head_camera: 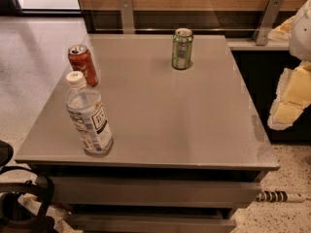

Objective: Move green can near blue plastic bottle

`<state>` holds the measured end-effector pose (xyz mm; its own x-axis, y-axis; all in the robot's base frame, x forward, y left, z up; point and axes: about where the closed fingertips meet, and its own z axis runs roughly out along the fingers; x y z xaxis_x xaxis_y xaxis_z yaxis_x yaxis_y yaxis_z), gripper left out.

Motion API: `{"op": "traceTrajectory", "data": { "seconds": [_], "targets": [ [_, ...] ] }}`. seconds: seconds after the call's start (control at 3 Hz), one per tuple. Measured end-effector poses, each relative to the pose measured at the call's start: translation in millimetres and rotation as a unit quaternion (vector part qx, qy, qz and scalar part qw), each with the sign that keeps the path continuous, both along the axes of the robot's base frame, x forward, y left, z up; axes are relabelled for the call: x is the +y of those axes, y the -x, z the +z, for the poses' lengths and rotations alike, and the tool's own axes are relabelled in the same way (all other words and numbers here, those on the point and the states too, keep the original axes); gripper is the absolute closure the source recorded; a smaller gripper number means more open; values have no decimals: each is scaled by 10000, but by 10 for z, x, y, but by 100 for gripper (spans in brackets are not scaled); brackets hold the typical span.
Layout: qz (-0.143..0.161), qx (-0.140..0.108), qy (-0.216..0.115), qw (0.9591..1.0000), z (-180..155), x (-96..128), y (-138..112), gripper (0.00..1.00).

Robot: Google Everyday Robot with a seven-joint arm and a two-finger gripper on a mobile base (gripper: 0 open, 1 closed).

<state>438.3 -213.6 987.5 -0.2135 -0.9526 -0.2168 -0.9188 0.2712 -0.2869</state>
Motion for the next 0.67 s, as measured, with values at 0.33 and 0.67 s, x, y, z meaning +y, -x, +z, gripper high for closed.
{"op": "traceTrajectory", "data": {
  "seconds": [0.33, 0.67],
  "targets": [
    [-3, -5, -4, 10000, 0, -1, -2, 0],
    [-217, -288, -292, 9989, -21, -83, -150, 0]
  ]
}}
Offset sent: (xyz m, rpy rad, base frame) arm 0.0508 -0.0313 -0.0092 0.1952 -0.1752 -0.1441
